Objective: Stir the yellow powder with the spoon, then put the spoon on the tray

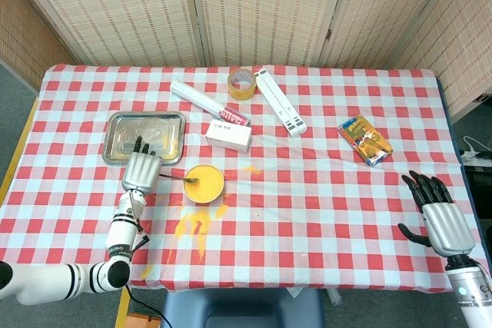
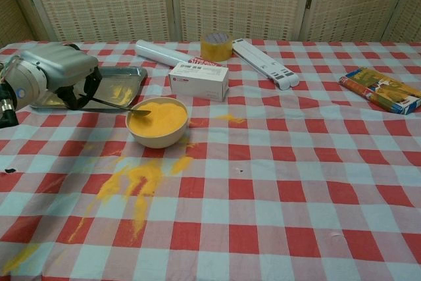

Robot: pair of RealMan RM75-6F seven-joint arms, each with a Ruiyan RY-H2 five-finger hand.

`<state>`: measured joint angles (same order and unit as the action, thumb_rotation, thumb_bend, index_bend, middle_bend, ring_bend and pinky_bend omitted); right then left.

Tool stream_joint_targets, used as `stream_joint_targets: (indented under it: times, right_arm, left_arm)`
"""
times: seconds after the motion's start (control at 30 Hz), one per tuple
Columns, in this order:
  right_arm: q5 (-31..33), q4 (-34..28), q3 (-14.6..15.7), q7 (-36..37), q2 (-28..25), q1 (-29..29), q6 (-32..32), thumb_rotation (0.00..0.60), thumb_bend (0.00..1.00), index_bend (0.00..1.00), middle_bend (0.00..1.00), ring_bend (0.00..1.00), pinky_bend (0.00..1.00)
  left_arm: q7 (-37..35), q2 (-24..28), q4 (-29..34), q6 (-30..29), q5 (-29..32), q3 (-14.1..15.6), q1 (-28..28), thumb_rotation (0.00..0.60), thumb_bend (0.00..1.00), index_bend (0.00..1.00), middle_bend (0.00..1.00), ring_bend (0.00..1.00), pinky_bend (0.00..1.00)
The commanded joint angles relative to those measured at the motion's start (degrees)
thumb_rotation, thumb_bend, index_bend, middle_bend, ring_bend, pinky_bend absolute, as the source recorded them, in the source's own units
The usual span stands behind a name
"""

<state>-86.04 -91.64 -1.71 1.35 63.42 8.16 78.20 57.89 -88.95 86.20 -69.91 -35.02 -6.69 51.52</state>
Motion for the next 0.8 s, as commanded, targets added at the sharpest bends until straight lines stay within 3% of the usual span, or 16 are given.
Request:
stream_joint_targets:
  times: [0.03,0.57,0.8]
  right_arm:
    - [0.04,0.11,-0.01,0.22,-0.06,0.05,-0.12,0.600,0.18,0.00,0.00,0.00,0.00]
    - [0.02,0.38,-0.15,1.03,-0.28,0.05,0.01,0.600,0.18,0.00,0.00,0.00,0.00]
    - [-0.22,0.28,-0.10,1.07,-0.30,-0.05,0.31,0.600,0.18,0.00,0.00,0.00,0.00]
  left_arm:
    - [2.57,-1.25,0.24,-1.12,1.04,-0.59,0.80,0.600,0.74,0.87,0.39,0.15,0.00]
    - [12.29,-5.36,-1.85,-6.10,-0.37,0.33,2.36,0.600,0.74,0.87,0.40,0.16,0.00]
    - [12.65,-3.93,2.29,-5.61,-1.00,1.20,1.32,0.600,0.74,0.87,0.40,0.16,0.00]
